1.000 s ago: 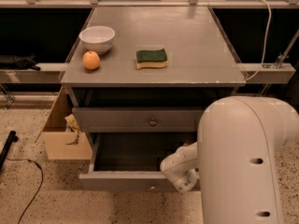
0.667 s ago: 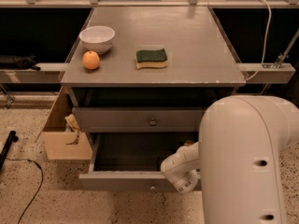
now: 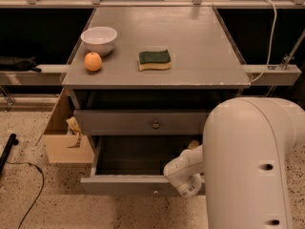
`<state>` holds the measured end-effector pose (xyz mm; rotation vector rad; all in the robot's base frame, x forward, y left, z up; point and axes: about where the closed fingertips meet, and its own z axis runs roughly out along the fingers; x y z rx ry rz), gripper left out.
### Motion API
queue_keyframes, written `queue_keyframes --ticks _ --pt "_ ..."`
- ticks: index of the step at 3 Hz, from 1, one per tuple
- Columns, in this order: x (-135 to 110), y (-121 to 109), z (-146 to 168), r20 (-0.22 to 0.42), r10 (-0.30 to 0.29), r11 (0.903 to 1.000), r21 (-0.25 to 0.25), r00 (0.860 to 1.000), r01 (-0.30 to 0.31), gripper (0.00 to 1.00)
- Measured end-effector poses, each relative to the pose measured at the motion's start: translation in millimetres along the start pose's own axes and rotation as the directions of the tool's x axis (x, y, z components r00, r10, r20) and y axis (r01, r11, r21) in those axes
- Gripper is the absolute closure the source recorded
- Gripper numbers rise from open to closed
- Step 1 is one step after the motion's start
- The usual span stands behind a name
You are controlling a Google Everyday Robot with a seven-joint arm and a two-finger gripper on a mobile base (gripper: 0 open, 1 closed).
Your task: Open middle drawer
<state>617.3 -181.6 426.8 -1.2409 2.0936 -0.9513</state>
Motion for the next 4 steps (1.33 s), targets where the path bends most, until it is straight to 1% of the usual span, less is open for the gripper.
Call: queue_keyframes --ticks 1,2,3,4 --pt "0.0 0.0 0.0 0.0 0.0 1.0 0.0 1.0 0.0 0.51" --pt "0.2 -0.1 -0.5 -0.002 -0.004 1.0 0.002 1.0 0.004 0.83" --pt "0.4 -0.3 -1.1 -0.004 -0.01 0.9999 0.004 1.0 0.01 1.0" --pt "-4.8 -3.2 -9.8 -0.007 -0.044 0.9986 0.028 0.999 0.045 1.0"
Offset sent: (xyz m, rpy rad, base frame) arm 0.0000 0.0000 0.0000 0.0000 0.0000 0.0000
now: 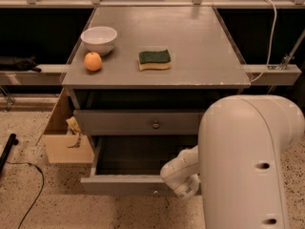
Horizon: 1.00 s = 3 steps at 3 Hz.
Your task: Open middle drawer
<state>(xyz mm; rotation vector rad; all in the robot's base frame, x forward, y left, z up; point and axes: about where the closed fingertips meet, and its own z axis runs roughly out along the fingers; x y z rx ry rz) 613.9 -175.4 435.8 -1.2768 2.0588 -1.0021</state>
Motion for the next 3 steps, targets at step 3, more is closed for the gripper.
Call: queue_keyframes --ticks 3 --pt "5.3 4.1 -7.3 0.153 0.199 0.9769 -0.111 0.968 -0.183 1.0"
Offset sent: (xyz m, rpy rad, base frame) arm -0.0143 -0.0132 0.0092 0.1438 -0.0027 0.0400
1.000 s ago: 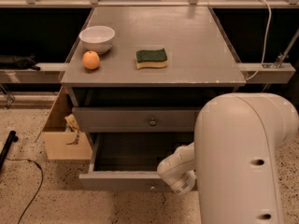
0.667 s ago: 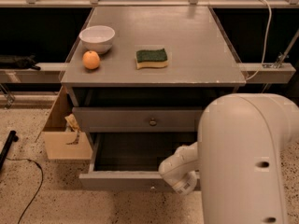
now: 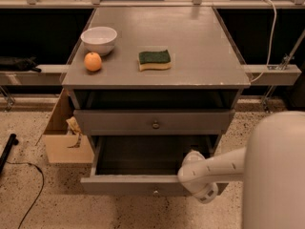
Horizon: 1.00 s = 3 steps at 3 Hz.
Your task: Open middle drawer
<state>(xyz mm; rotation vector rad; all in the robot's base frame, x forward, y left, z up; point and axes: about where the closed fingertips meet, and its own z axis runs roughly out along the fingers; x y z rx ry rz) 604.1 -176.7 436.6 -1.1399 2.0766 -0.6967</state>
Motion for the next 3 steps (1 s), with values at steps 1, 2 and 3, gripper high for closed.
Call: queue_keyframes --ticks 1,2,3 --pt "26.5 -1.0 -6.4 0.035 0.098 0.9944 -0.041 0.995 -0.097 1.0" --pt "27.2 -0.9 -6.5 0.034 0.098 0.9944 -0.041 0.995 -0.097 1.0" --pt "31.6 9.9 -1.2 -0.007 0.077 0.9958 -0.048 0.997 -0.077 1.0"
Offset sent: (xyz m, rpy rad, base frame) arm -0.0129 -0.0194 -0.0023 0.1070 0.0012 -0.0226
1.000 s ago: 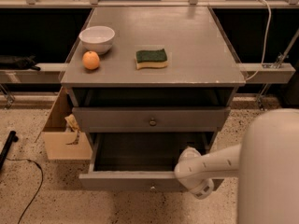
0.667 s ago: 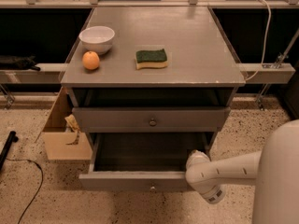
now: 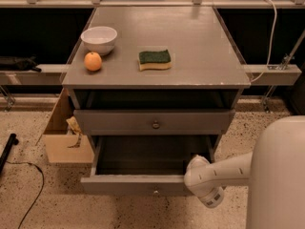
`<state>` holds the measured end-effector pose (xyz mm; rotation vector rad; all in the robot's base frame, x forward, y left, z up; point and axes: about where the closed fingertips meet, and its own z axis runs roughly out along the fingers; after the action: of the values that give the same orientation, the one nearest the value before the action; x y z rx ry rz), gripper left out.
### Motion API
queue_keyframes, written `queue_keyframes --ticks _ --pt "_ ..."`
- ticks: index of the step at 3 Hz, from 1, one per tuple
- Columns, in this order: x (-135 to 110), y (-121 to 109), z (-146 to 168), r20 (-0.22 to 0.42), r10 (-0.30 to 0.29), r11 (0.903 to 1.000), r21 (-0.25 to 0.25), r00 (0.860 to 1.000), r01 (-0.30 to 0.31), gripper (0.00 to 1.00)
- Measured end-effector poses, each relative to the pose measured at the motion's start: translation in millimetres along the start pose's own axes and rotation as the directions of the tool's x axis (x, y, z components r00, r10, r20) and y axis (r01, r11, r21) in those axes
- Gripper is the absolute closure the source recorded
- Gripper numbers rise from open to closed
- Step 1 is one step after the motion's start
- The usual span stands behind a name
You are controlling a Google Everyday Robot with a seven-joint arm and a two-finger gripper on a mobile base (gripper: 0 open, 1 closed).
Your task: Open middle drawer
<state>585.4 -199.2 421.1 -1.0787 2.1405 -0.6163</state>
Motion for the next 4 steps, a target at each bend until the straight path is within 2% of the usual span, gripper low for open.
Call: queue_keyframes --ticks 1,2,3,4 --pt "18.1 20.6 -1.4 -0.045 -0.002 0.9998 -0.019 0.999 0.001 1.0" --pt "30.4 27.8 -14.6 -0.069 -0.002 1.0 -0.006 0.998 0.002 1.0" --pt "29.7 26.9 -13.4 -0.069 -0.002 1.0 -0.006 0.998 0.002 1.0" --pt "19.0 24.0 -5.7 -0.077 -0.022 0.9997 -0.009 0.997 0.021 1.0"
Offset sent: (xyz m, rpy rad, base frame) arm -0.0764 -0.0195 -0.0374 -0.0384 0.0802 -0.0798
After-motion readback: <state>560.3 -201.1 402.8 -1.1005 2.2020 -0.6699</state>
